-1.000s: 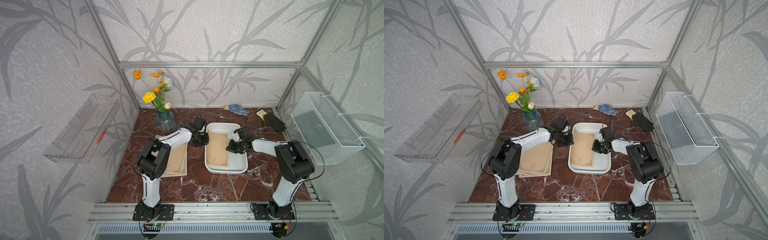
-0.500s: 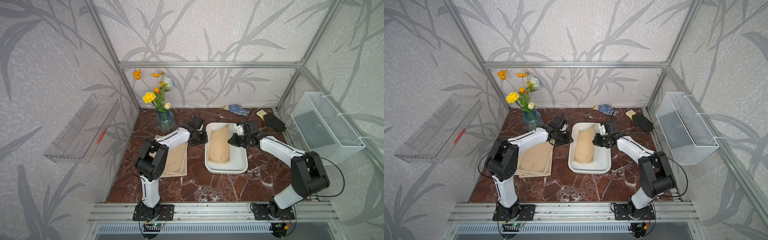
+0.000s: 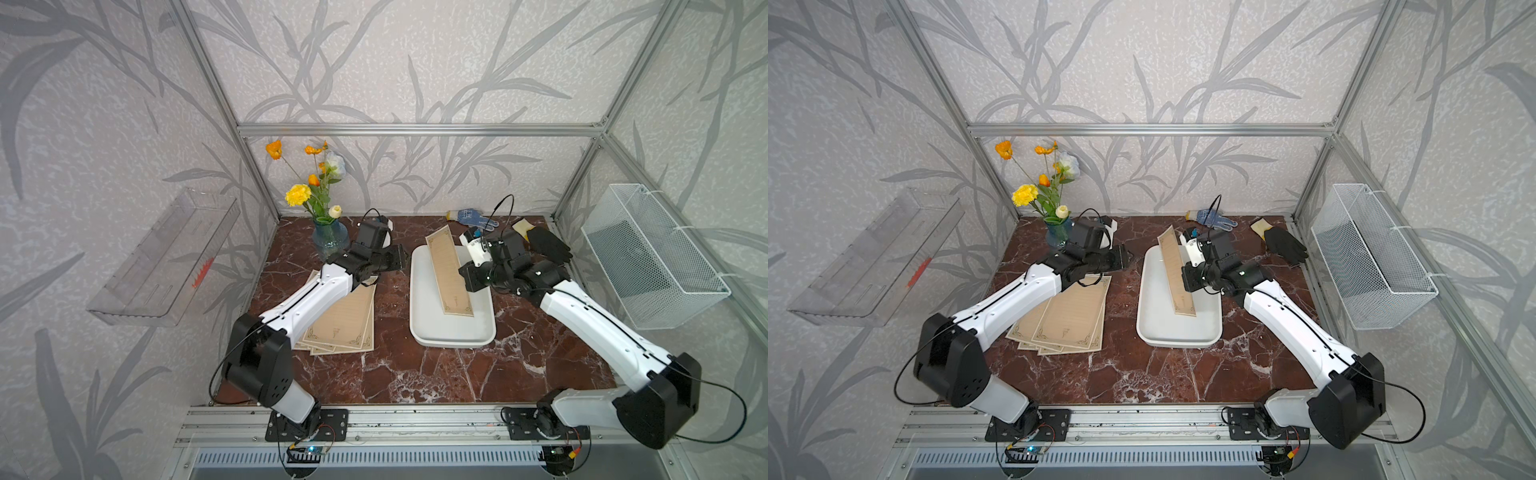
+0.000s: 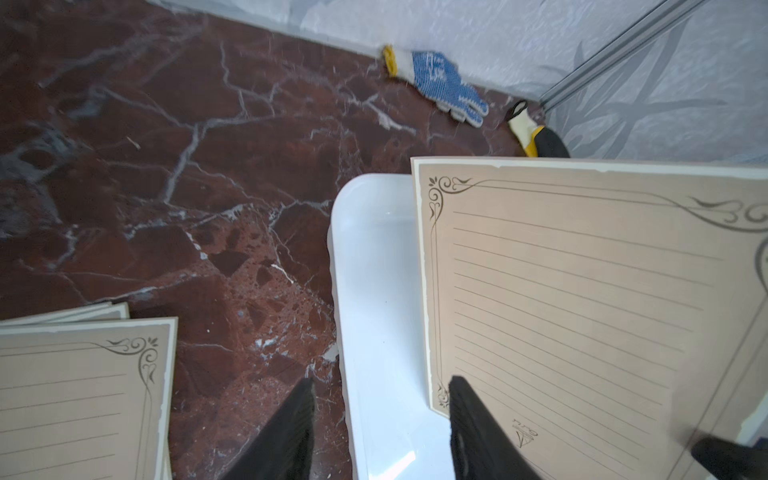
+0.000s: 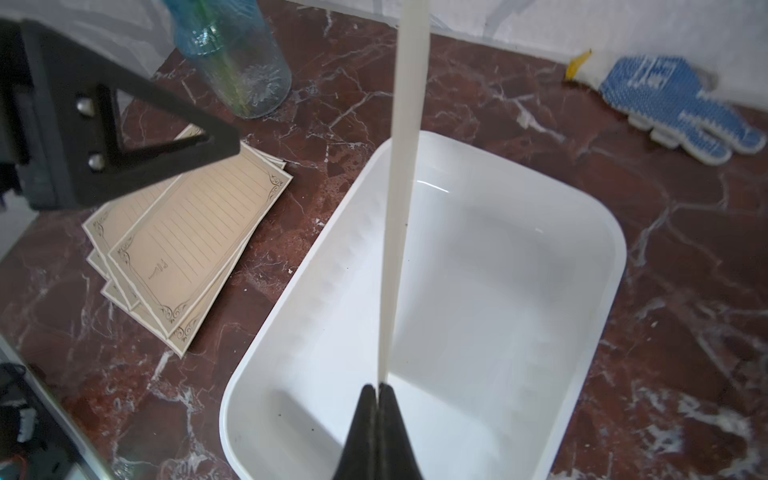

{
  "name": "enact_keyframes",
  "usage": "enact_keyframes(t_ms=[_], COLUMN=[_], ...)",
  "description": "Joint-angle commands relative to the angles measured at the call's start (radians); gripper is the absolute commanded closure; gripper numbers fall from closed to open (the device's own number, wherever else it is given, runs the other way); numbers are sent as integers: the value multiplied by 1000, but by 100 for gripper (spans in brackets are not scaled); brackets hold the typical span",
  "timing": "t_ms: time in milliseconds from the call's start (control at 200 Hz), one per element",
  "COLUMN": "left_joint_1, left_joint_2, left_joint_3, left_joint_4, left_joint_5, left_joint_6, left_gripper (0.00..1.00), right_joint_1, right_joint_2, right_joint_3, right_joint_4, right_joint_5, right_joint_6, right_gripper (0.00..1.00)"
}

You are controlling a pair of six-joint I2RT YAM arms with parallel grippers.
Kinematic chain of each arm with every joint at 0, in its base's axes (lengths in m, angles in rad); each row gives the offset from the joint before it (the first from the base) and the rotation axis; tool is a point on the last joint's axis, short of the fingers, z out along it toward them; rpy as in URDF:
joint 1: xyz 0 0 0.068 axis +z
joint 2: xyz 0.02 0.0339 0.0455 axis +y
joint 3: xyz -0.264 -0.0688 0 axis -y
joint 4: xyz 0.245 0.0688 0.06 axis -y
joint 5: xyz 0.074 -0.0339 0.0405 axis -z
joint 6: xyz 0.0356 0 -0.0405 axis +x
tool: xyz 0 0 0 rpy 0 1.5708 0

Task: Take out the stationery paper from the storage box
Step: Pick up the stationery paper from the storage box.

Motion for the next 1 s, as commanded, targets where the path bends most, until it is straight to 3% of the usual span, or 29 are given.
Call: enact_keyframes(t_ms=[0,70,145,360,500,700,810,995], left_joint_1=[9,13,16,22,21,21,22,21], left_joint_2=[-117,-195,-266,-475,-620,-679,-657,-650], left_joint_3=[-129,-219,-281,-371,-447,-389,-357,-359], left_joint_4=[258,377,457,510,589,471,462,507], left_joint_5=[-59,-70,-49,316,501,631,624,630], left_joint_6=[59,85,120,385,483,591,588,563], left_gripper=[48,47,44,41,39,39,40,42], right_joint_1=[111,157,162,162,159,150,150,150], right_joint_2=[-85,-138,-200,-408,-495,-562,-596,-613], right_joint_3=[8,-7,-12,-109,-124,-84,-97,-110], right_joint_4=[19,83,134,380,434,377,405,441], right_joint_5=[249,310,268,142,108,-112,-231,-288], right_joint_6=[-275,-334,-348,-345,-328,-297,-265,-224], right_gripper=[100,100,100,100,100,100,100,100])
